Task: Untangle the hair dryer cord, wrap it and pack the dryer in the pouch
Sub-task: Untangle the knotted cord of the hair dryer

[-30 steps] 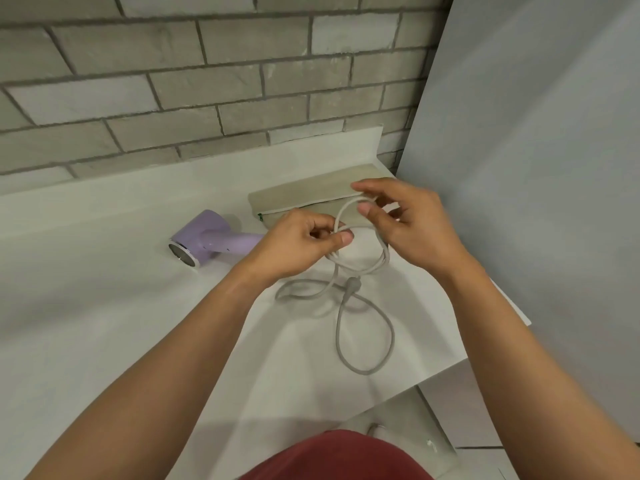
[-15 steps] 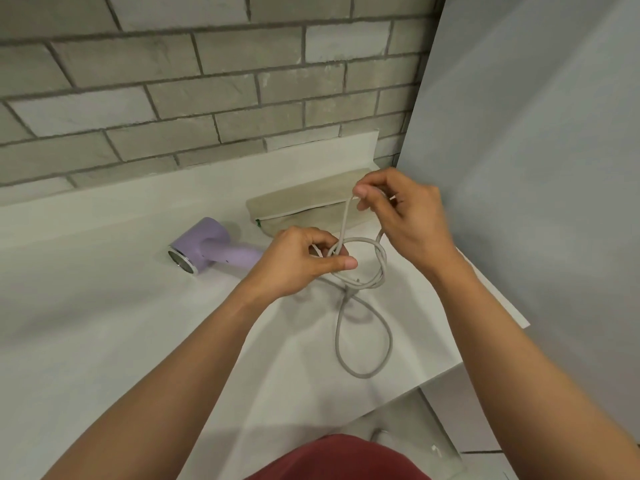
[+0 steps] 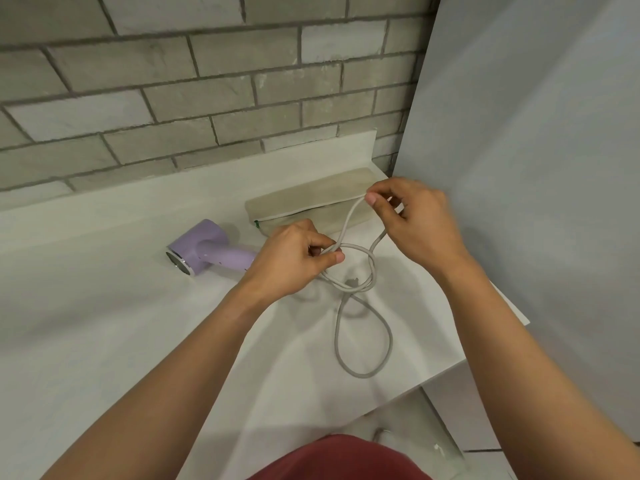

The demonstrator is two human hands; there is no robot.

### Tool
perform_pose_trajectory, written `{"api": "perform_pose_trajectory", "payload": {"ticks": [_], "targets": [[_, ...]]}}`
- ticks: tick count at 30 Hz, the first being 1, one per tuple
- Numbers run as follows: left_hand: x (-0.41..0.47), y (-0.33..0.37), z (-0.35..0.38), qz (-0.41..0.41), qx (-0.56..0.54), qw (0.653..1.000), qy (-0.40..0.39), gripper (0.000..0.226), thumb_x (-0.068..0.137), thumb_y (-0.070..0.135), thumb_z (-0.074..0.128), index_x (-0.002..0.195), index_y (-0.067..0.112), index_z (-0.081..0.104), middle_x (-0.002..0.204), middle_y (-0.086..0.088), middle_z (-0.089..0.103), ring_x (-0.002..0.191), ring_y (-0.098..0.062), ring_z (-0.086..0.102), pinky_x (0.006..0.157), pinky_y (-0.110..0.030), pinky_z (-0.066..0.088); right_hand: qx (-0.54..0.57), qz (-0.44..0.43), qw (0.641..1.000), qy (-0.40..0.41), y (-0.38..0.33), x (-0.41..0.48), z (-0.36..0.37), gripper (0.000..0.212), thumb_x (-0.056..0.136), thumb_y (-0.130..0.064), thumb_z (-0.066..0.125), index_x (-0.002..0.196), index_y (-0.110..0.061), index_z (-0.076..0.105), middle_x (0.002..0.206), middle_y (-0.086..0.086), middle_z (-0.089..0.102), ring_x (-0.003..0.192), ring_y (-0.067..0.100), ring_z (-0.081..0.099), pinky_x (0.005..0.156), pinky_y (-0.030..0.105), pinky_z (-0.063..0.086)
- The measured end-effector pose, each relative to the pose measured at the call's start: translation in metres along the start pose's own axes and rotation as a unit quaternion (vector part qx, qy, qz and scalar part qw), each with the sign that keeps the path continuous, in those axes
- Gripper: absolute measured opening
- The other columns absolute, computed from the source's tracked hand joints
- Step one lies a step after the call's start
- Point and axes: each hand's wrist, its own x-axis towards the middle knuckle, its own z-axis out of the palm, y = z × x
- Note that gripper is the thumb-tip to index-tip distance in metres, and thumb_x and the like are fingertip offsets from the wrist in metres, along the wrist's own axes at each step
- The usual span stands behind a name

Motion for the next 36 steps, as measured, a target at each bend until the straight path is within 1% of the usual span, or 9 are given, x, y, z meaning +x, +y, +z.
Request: {"api": "perform_pose_trajectory", "payload": {"ticks": [5,9,14,19,23,27,31,33,36], "targets": [[-0.002,-0.002,0.0,-0.014,0.046,0.999,-0.006,0.024,0.089,0.041,0.077,0.074,0.021,0.076,0.073,0.003,0.057,0.069,-0.013,0.056,0.073,-0.036,0.049,-0.166,-0.176,0.97,-0.01,-0.007,-0.003,0.004,0.043,0.093,-0.005,0.065,0.134,-0.019,0.068,0.133,-0.001,0.067,0.105,0.032,0.055,0.083,0.042,0.054],[-0.003,0.001,-0.001,-0.06,0.021,0.998,0.017,0.034,0.086,0.039,0.079,0.062,0.02,0.065,0.067,-0.005,0.061,0.063,-0.017,0.053,0.069,-0.036,0.048,-0.174,-0.305,0.931,-0.1,-0.027,-0.011,0.012,0.036,0.085,-0.005,0.069,0.118,-0.019,0.077,0.119,-0.007,0.074,0.094,0.027,0.059,0.065,0.033,0.055],[-0.012,0.002,-0.006,-0.115,-0.088,0.989,0.007,0.019,0.084,0.032,0.084,0.07,0.022,0.074,0.07,-0.012,0.067,0.062,-0.022,0.067,0.058,-0.034,0.054,-0.165,-0.246,0.942,-0.155,-0.025,-0.009,0.02,0.023,0.095,-0.019,0.069,0.117,-0.02,0.077,0.109,-0.003,0.066,0.096,0.025,0.054,0.059,0.044,0.057],[-0.018,-0.004,-0.004,-0.152,-0.122,0.981,-0.029,0.013,0.084,0.035,0.083,0.077,0.025,0.078,0.065,-0.009,0.066,0.056,-0.015,0.066,0.048,-0.026,0.049,-0.176,-0.252,0.934,-0.184,-0.025,-0.012,0.019,0.018,0.101,-0.032,0.065,0.111,-0.026,0.078,0.107,-0.006,0.061,0.099,0.019,0.051,0.057,0.035,0.047],[-0.02,-0.006,-0.007,-0.166,-0.127,0.976,-0.066,0.014,0.085,0.036,0.082,0.077,0.025,0.078,0.061,-0.003,0.062,0.053,-0.011,0.057,0.047,-0.024,0.046,-0.15,-0.238,0.949,-0.14,-0.022,-0.015,0.018,0.019,0.103,-0.035,0.062,0.11,-0.026,0.076,0.107,-0.007,0.06,0.098,0.021,0.057,0.056,0.037,0.051],[-0.024,-0.005,-0.01,-0.153,-0.113,0.98,-0.065,0.031,0.089,0.038,0.079,0.066,0.017,0.072,0.063,-0.013,0.062,0.046,-0.011,0.047,0.044,-0.019,0.037,-0.055,-0.169,0.983,-0.049,-0.015,-0.014,0.02,0.026,0.104,-0.039,0.057,0.113,-0.025,0.076,0.107,-0.008,0.062,0.094,0.017,0.062,0.07,0.042,0.057],[-0.024,-0.003,-0.009,-0.138,-0.113,0.982,-0.065,0.04,0.089,0.042,0.078,0.074,0.006,0.074,0.077,-0.006,0.068,0.057,-0.009,0.065,0.05,-0.019,0.041,0.085,-0.04,0.995,0.038,-0.016,-0.011,0.016,0.017,0.103,-0.03,0.066,0.111,-0.021,0.079,0.105,-0.005,0.066,0.086,0.001,0.059,0.077,0.014,0.044],[-0.022,-0.003,-0.008,-0.13,-0.098,0.985,-0.054,0.039,0.09,0.046,0.075,0.074,0.01,0.075,0.078,0.0,0.068,0.057,-0.008,0.066,0.056,-0.022,0.041,0.082,-0.023,0.996,0.033,-0.016,-0.01,0.015,0.017,0.103,-0.03,0.066,0.11,-0.022,0.079,0.104,-0.005,0.067,0.087,0.003,0.06,0.076,0.009,0.04],[-0.02,-0.002,-0.008,-0.127,-0.091,0.986,-0.052,0.043,0.09,0.047,0.075,0.076,0.007,0.073,0.081,0.0,0.067,0.051,-0.007,0.061,0.055,-0.017,0.039,0.056,-0.024,0.998,0.001,-0.011,-0.007,0.014,0.018,0.104,-0.031,0.064,0.111,-0.024,0.078,0.103,-0.008,0.066,0.084,0.01,0.061,0.078,0.017,0.047]]}}
